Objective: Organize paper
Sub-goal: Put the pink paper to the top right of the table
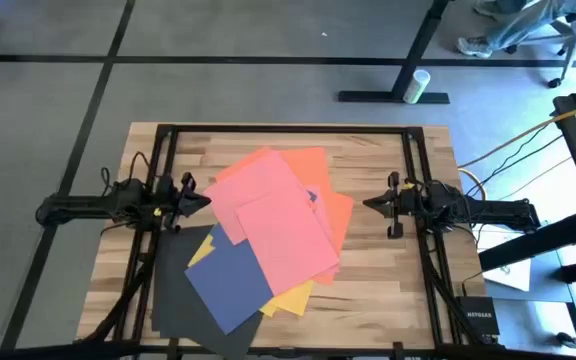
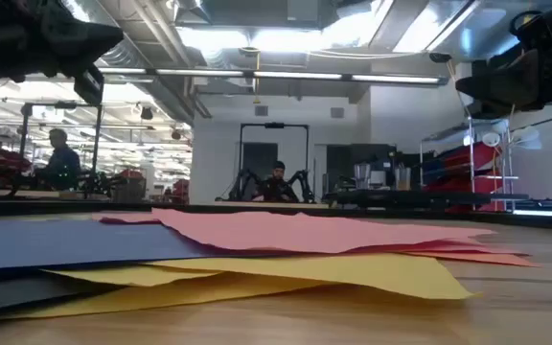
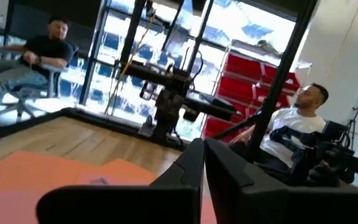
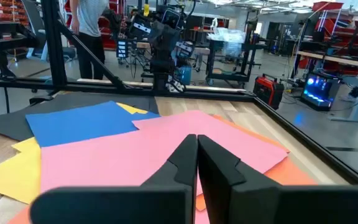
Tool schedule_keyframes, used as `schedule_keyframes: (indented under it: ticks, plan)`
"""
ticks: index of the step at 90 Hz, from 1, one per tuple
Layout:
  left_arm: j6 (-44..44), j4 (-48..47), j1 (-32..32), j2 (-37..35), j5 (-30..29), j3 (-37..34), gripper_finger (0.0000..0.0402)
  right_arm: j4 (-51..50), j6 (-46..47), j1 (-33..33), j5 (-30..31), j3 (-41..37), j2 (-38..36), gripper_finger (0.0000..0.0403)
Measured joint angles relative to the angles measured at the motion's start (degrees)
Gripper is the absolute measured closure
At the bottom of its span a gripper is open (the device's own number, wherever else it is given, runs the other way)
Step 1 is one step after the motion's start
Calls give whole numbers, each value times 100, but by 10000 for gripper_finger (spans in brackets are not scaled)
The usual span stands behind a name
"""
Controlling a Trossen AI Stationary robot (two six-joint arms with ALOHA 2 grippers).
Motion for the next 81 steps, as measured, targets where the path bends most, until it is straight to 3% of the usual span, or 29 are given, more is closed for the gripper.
schedule_keyframes:
  ticks: [26, 38, 62, 81]
  plan:
    - [300, -91, 0, 1397, -3, 817, 402, 526, 22, 2, 4, -11, 2, 402]
    - [457, -138, 0, 2357, -1, 1366, 402, 1035, 682, 1, -9, -11, 2, 402]
    - [451, -1455, 125, 4136, -4, 2407, 402, 1843, 1008, 2, -70, -4, 0, 402]
    - [435, -1615, 279, 4913, -3, 2794, 402, 1816, 1231, 2, -316, -4, 0, 402]
